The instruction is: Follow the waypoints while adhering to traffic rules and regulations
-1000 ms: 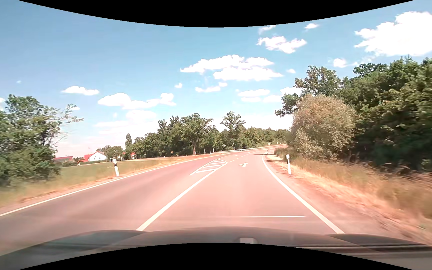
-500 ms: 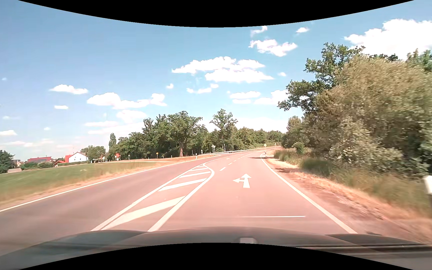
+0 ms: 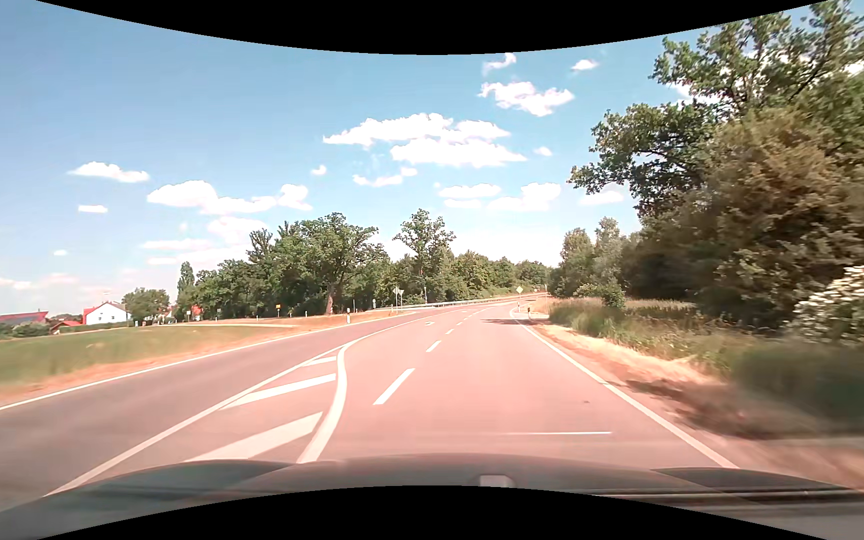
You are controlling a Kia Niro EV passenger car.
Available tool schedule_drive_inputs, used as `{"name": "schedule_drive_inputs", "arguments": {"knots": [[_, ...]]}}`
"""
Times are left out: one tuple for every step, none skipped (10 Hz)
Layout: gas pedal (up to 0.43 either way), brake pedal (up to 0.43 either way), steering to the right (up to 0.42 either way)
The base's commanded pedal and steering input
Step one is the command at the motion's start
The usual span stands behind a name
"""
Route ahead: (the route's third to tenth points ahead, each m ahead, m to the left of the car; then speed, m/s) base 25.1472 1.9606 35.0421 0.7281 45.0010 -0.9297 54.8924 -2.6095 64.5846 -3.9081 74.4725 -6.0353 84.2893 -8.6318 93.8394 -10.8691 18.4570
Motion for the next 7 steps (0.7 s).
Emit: {"name": "schedule_drive_inputs", "arguments": {"knots": [[0.197, 0.0, 0.028], [0.197, 0.0, 0.028], [0.197, 0.0, 0.027], [0.197, 0.0, 0.024], [0.197, 0.0, 0.024], [0.209, 0.0, 0.023], [0.209, 0.0, 0.022]]}}
